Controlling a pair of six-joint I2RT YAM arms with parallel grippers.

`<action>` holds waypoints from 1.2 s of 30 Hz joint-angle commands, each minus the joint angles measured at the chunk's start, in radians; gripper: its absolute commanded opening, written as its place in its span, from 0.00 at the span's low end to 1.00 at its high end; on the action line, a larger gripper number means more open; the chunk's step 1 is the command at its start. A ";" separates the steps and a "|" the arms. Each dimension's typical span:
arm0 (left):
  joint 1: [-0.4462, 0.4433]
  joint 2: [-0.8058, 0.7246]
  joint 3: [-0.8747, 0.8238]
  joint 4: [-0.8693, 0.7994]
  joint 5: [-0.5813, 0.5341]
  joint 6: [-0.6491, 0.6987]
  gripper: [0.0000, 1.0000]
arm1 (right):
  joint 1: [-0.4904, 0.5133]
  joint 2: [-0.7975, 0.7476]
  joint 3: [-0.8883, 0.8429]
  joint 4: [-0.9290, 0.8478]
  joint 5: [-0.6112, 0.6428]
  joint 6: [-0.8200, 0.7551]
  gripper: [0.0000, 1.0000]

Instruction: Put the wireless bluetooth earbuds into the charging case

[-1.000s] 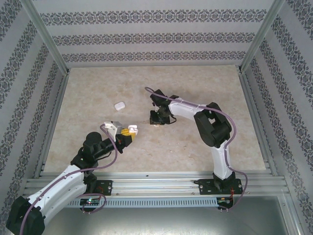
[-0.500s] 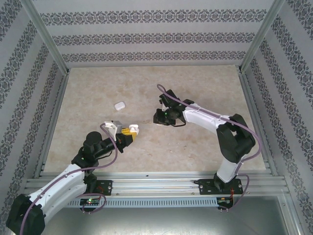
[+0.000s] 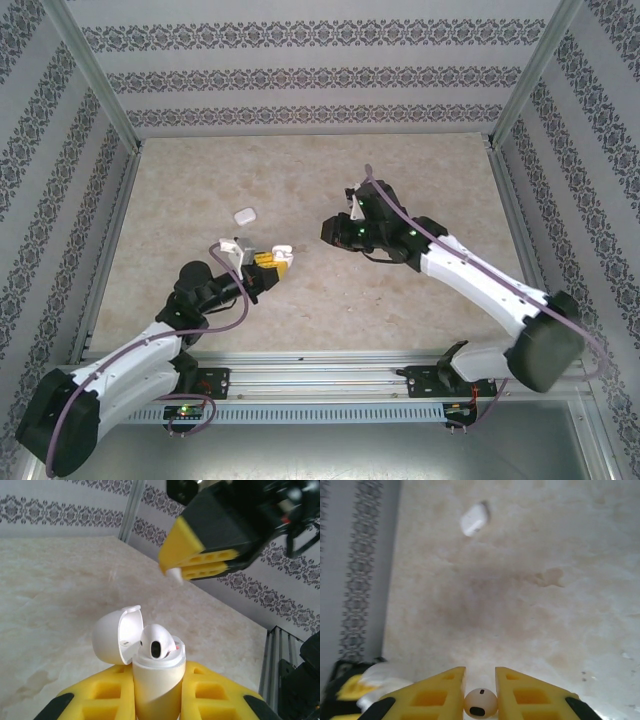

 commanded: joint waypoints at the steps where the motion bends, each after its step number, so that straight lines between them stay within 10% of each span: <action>1: 0.008 0.042 0.044 0.167 0.032 -0.022 0.00 | 0.039 -0.071 -0.037 0.068 0.046 0.063 0.20; 36: 0.008 0.164 0.037 0.482 -0.067 -0.041 0.00 | 0.183 0.038 -0.140 0.730 0.128 0.443 0.21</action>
